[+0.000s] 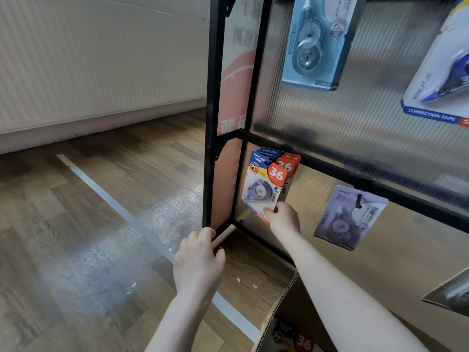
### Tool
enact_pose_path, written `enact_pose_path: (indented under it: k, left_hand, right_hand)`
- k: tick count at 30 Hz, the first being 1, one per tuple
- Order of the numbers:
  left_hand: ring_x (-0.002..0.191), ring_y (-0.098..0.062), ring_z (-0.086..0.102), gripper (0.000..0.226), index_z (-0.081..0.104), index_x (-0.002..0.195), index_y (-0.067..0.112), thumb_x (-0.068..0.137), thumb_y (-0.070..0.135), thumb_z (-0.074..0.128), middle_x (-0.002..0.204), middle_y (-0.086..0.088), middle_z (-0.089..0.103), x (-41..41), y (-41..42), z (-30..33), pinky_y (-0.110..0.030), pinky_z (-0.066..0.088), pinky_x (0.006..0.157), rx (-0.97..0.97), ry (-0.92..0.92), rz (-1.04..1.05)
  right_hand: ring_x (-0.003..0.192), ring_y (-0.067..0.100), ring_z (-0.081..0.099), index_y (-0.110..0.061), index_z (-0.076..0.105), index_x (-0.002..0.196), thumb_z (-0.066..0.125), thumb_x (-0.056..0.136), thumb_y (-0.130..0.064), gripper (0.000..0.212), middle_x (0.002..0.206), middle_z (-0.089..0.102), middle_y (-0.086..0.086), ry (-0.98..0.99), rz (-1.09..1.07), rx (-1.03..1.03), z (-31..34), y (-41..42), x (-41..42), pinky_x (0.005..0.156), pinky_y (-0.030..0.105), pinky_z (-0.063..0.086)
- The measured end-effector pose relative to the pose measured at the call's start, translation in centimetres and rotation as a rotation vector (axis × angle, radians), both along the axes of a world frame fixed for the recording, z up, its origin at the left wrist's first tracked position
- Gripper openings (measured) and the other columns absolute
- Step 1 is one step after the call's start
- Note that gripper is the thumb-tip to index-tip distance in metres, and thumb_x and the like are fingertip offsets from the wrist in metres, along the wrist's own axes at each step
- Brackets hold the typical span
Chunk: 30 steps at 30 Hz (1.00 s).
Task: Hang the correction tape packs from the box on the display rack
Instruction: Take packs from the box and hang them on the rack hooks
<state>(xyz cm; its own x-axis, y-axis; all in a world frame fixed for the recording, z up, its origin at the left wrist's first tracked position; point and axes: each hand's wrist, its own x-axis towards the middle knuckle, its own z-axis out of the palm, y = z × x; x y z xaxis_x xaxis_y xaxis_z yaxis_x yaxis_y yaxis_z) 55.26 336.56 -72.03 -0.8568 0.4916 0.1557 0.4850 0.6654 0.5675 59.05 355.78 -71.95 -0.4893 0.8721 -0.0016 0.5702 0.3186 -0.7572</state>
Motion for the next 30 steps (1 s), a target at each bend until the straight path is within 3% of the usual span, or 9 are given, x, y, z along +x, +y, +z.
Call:
enact_pose_path:
  k: [3, 6, 14, 21, 30]
  left_hand:
    - [0.115, -0.016, 0.047, 0.034, 0.049, 0.125, 0.027, 0.092, 0.032, 0.051, 0.124, 0.006, 0.053, 0.1, 0.0, 0.2, -0.03, 0.04, 0.087, -0.01, 0.008, -0.003]
    - [0.116, -0.018, 0.046, 0.035, 0.049, 0.126, 0.026, 0.092, 0.032, 0.051, 0.124, 0.005, 0.053, 0.3, 0.0, 0.4, -0.031, 0.04, 0.087, -0.027, 0.014, -0.007]
    - [0.114, -0.023, 0.047, 0.034, 0.051, 0.123, 0.022, 0.091, 0.034, 0.052, 0.12, -0.001, 0.055, 2.8, 1.0, 0.9, -0.034, 0.04, 0.09, -0.075, 0.067, -0.088]
    - [0.116, -0.026, 0.047, 0.04, 0.052, 0.126, 0.019, 0.089, 0.031, 0.057, 0.125, -0.004, 0.054, 8.2, 3.1, 1.4, -0.036, 0.042, 0.091, -0.105, 0.133, -0.305]
    - [0.12, -0.026, 0.044, 0.042, 0.047, 0.129, 0.015, 0.093, 0.035, 0.052, 0.131, -0.005, 0.049, 16.5, 6.2, -1.2, -0.033, 0.04, 0.093, -0.258, 0.247, -0.65]
  right_hand:
    - [0.089, 0.022, 0.055, -0.01, 0.057, 0.112, 0.051, 0.096, -0.027, 0.024, 0.111, 0.063, 0.007, -0.05, 0.026, 0.062, -0.3, -0.5, 1.3, 0.07, 0.029, 0.041]
    - [0.097, 0.024, 0.059, -0.015, 0.055, 0.116, 0.05, 0.096, -0.03, 0.026, 0.116, 0.063, 0.003, -0.072, 0.038, 0.136, -0.5, -1.1, 3.1, 0.07, 0.029, 0.042]
    - [0.108, 0.023, 0.057, -0.018, 0.053, 0.124, 0.046, 0.097, -0.031, 0.031, 0.121, 0.061, 0.002, -0.224, 0.099, 0.337, -0.8, -2.4, 10.9, 0.085, 0.032, 0.046]
    - [0.114, 0.02, 0.051, -0.02, 0.053, 0.126, 0.044, 0.099, -0.032, 0.032, 0.127, 0.057, -0.001, -0.332, 0.082, 0.489, -1.2, -2.6, 21.0, 0.094, 0.029, 0.038]
    - [0.117, 0.018, 0.049, -0.021, 0.052, 0.127, 0.043, 0.099, -0.031, 0.032, 0.126, 0.054, -0.002, -0.449, 0.039, 0.475, -2.2, -2.8, 33.1, 0.096, 0.028, 0.036]
